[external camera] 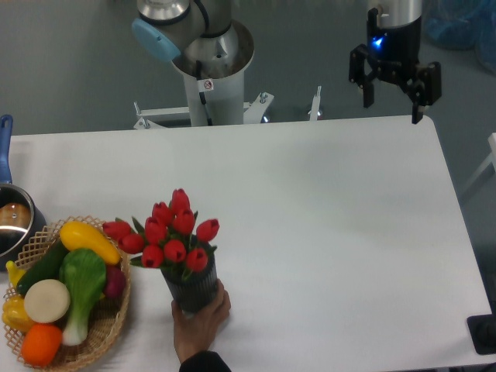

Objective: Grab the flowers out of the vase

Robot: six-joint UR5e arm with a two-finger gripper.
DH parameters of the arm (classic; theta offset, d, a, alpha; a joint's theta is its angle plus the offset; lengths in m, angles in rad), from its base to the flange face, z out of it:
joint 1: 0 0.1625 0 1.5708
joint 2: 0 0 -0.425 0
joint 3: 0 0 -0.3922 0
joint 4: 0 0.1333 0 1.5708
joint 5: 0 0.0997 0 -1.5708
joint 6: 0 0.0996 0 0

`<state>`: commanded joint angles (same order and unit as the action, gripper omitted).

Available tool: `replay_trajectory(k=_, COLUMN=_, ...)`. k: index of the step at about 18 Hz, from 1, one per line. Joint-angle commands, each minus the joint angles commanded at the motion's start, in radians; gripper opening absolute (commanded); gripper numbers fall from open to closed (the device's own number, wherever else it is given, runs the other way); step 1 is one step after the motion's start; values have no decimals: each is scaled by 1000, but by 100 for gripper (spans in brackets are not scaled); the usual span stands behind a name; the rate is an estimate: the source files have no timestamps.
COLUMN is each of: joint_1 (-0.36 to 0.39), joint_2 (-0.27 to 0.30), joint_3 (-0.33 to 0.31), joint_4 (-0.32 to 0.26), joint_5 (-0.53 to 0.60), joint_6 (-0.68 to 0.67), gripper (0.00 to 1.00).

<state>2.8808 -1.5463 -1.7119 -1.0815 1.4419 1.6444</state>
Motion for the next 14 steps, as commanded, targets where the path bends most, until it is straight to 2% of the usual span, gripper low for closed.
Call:
replay_trajectory(k=8, joint_1=-3, joint_2=0, joint_3=-12, joint_4=5, joint_5=-14, joint_6=-3, gripper=100)
replay_trajectory(k=11, joint_1=9, joint_2=0, joint_3=-32, joint_4=9, joint_5=-83, joint_6=-14, gripper=100)
replay_trajectory(k=14, joint_1=21, joint_2=3, joint_3=-63, joint_4=35, joint_5=-171, joint_6=-105, gripper=100)
